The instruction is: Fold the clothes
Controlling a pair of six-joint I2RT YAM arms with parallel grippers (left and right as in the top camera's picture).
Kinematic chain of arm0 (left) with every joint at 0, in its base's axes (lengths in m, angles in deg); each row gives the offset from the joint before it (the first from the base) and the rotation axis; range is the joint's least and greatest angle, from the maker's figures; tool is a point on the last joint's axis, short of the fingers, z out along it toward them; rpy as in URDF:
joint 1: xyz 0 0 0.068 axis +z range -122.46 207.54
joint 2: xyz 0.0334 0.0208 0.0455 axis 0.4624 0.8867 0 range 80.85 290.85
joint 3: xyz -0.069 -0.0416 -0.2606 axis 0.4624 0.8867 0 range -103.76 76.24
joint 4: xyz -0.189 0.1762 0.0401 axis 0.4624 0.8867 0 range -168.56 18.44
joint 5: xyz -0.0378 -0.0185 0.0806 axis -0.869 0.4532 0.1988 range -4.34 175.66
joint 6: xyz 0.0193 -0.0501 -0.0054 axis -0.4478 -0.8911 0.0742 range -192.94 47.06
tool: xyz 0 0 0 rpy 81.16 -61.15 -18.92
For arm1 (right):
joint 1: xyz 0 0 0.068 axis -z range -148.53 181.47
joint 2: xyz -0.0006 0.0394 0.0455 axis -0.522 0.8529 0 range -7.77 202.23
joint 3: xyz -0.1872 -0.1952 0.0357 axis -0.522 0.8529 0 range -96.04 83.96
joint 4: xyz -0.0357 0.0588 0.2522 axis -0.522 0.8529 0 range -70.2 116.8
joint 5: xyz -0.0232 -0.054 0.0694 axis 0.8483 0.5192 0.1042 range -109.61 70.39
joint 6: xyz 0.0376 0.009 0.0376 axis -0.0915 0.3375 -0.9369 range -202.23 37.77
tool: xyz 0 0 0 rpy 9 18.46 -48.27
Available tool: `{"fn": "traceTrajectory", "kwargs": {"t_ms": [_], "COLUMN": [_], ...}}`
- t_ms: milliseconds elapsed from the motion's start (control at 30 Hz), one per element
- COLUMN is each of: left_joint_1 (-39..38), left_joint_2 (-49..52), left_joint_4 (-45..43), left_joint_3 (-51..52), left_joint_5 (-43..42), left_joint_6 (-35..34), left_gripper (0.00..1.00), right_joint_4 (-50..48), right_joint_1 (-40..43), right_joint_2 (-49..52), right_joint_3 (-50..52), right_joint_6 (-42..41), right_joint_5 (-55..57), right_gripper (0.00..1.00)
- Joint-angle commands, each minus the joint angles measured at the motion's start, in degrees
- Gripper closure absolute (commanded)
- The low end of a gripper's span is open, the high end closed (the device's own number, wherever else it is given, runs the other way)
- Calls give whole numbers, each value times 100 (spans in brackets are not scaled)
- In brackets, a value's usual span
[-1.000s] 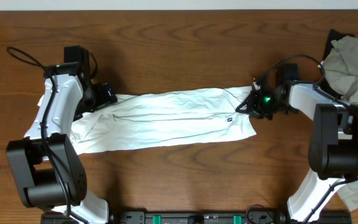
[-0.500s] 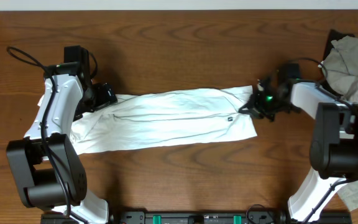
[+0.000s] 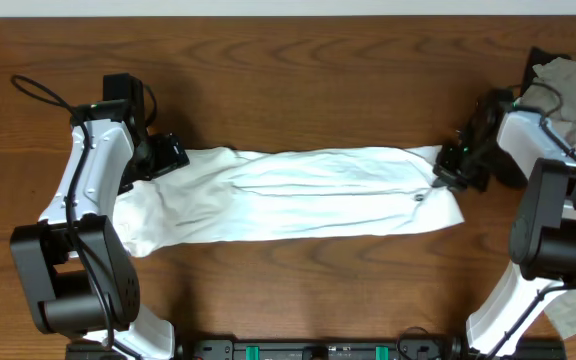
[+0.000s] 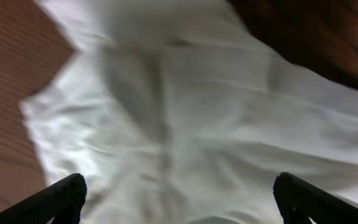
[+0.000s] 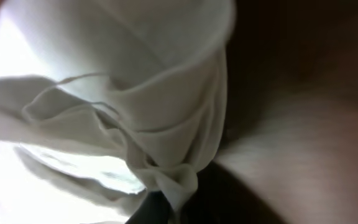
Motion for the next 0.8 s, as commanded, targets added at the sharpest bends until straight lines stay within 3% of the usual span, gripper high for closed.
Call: {"fn": "traceTrajectory", "kwargs": {"t_ms": [0, 233, 500, 767], "left_joint_1": [28, 28, 28, 28], "left_joint_2": [42, 42, 42, 42], "left_joint_4": [13, 13, 13, 13], "left_joint_3": [24, 24, 24, 24], "left_joint_5": [111, 111, 114, 114], "left_joint_6": [74, 74, 74, 74], "left_gripper": [2, 2, 2, 2], "right_joint_4": [439, 1051, 1394, 1943], "right_joint_1": [109, -157, -999, -1803], "right_joint_2": [286, 286, 273, 273], "right_joint_3": [-468, -955, -1130, -1598], "right_joint_6": [15, -103, -619, -922], "right_joint_5": [1786, 1823, 2844, 2957], "right_gripper": [99, 99, 99, 99]}}
